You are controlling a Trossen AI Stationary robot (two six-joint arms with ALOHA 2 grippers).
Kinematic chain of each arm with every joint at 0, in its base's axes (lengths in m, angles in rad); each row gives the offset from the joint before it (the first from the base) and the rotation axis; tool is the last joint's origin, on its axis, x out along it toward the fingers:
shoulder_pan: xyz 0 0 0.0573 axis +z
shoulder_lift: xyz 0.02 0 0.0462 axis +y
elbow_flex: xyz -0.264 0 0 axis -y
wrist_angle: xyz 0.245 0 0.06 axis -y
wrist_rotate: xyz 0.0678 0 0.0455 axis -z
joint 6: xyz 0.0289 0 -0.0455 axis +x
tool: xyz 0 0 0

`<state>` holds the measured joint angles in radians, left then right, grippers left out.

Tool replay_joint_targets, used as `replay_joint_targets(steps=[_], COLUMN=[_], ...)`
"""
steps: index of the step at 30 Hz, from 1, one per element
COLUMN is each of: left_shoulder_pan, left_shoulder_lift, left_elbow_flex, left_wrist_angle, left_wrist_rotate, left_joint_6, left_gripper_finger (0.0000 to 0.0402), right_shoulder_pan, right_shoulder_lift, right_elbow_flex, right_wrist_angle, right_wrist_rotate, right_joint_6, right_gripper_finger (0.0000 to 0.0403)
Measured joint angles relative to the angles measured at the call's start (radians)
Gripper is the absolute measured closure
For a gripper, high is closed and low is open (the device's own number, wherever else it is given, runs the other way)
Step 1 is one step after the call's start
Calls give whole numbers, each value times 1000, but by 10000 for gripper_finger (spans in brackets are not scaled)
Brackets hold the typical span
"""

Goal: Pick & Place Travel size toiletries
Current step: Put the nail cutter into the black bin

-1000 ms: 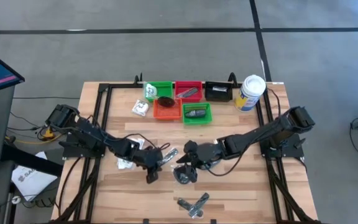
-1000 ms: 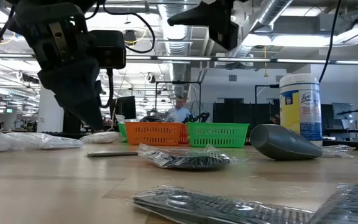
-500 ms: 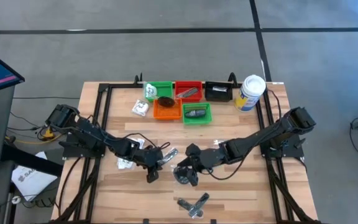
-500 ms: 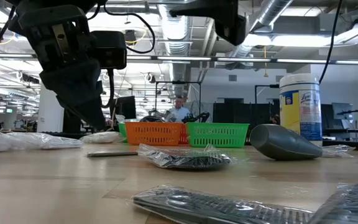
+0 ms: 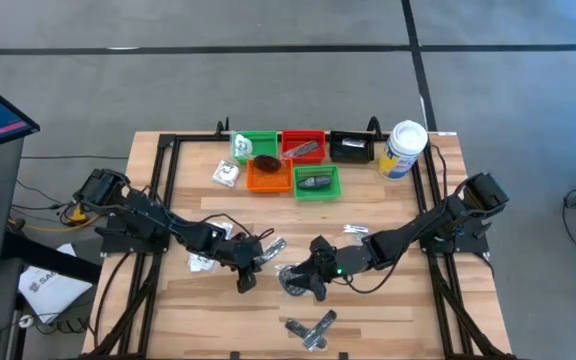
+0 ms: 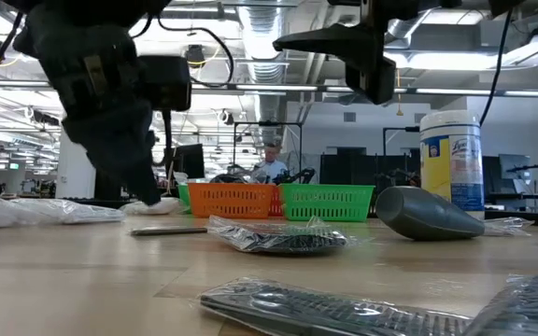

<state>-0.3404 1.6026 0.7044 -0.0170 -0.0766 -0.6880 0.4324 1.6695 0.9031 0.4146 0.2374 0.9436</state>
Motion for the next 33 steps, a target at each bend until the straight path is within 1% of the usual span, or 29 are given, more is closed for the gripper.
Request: replay_joint_targets(steps=[6, 9, 14, 19, 24, 27, 33], left_shoulder_pan=[9, 9, 21, 61, 92, 95, 91], left_shoulder_lift=[95, 115, 108, 108, 103, 96, 57], left_elbow_flex=[4, 5, 4, 3, 3, 3, -4], left_wrist_angle=[16, 25, 29, 27, 26, 23, -10], left_wrist_rotate=[45, 54, 41, 74, 85, 98, 84], left_joint_6=[-13, -26, -32, -32, -25, -20, -20], left_gripper_finger=[401, 401, 401, 401, 401, 401, 401], right_shoulder_pan=[-1, 1, 13, 11, 12, 12, 12], right_shoulder_lift=[0, 0, 0, 0, 0, 0, 0], right_elbow_flex=[0, 0, 0, 0, 0, 0, 0], right_wrist_angle=[-42, -67, -73, -107, -123, -138, -145], right_wrist_rotate=[4, 5, 4, 5, 4, 1, -3], right_joint_6=[0, 2, 8, 18, 20, 27, 32], right_gripper_finger=[184, 184, 184, 184, 184, 184, 184])
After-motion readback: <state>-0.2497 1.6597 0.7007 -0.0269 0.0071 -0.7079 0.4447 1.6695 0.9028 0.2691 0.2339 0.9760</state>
